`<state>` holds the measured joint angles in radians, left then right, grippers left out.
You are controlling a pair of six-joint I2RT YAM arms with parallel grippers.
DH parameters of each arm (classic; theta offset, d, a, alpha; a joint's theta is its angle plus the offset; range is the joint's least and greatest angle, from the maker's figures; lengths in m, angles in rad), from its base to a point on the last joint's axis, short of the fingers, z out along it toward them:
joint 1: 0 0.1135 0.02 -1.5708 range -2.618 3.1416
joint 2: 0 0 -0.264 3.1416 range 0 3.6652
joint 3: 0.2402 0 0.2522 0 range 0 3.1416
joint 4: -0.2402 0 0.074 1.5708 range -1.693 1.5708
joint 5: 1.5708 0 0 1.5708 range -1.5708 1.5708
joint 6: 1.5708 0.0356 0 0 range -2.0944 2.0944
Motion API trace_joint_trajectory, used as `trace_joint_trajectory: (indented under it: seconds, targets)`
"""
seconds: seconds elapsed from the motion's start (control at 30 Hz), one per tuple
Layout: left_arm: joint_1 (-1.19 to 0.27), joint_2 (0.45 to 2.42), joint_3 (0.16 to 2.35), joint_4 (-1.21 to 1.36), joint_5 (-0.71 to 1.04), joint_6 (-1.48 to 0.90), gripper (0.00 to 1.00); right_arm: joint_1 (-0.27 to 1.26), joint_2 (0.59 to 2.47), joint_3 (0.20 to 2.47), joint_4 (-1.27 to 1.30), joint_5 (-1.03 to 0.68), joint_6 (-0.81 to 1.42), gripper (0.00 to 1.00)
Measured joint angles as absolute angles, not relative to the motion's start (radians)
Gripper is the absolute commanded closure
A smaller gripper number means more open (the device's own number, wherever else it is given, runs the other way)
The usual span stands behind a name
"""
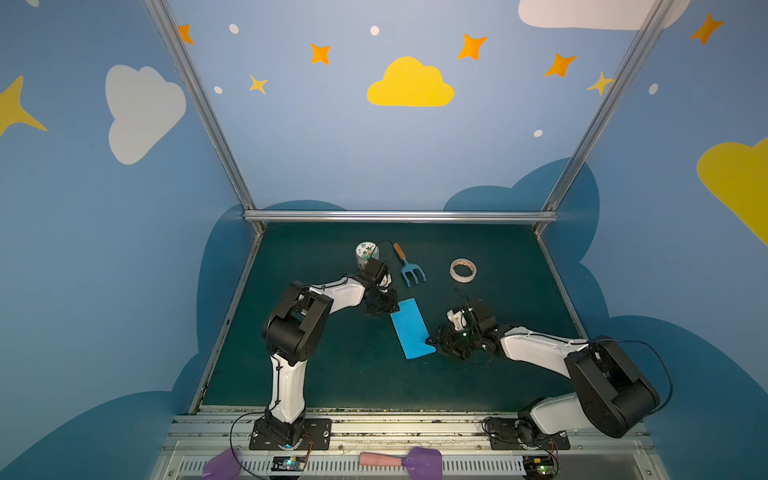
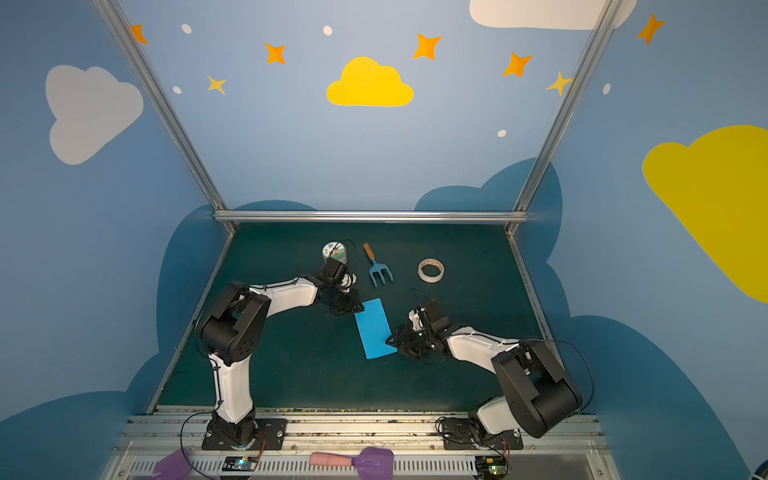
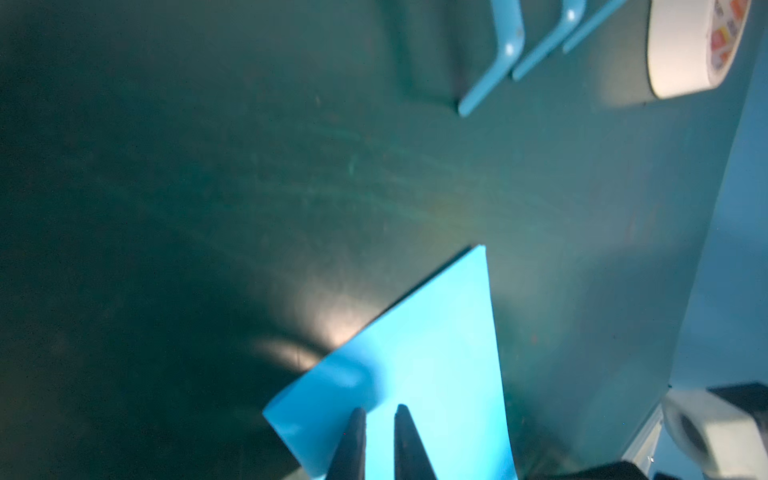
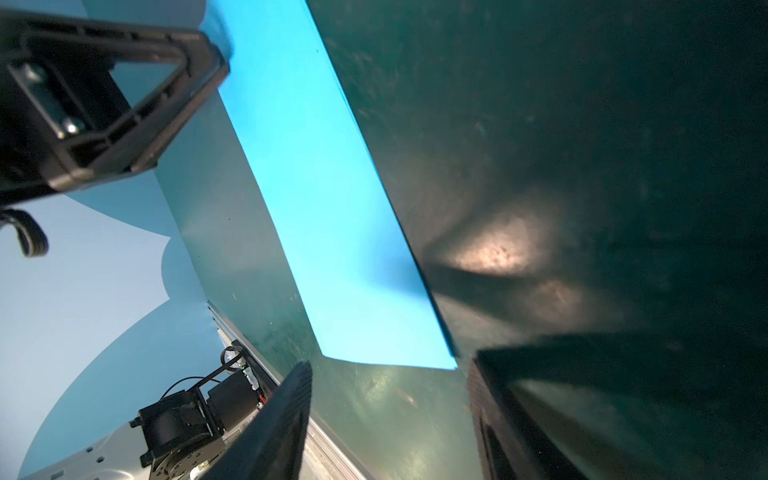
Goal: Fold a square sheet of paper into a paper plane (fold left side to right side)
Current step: 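Hold the strip's far end with the left gripper while the right gripper hovers nearby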
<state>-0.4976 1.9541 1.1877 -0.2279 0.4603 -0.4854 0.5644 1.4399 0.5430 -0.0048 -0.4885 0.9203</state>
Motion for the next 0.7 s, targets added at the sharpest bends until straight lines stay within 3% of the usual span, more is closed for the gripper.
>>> trace_joint_trajectory:
  seconds: [0.23,0.7]
  targets:
    - [-0.533,1.847,1.082,-0.165,0.465,-0.557,0.81,0.565,1.457,0.538,0.033,-0.504,0.926,0.41]
    - [-0.542,1.882,1.043,-0.118,0.455,-0.578,0.81,0.567,1.45,0.524,0.059,-0.498,0.926,0.37]
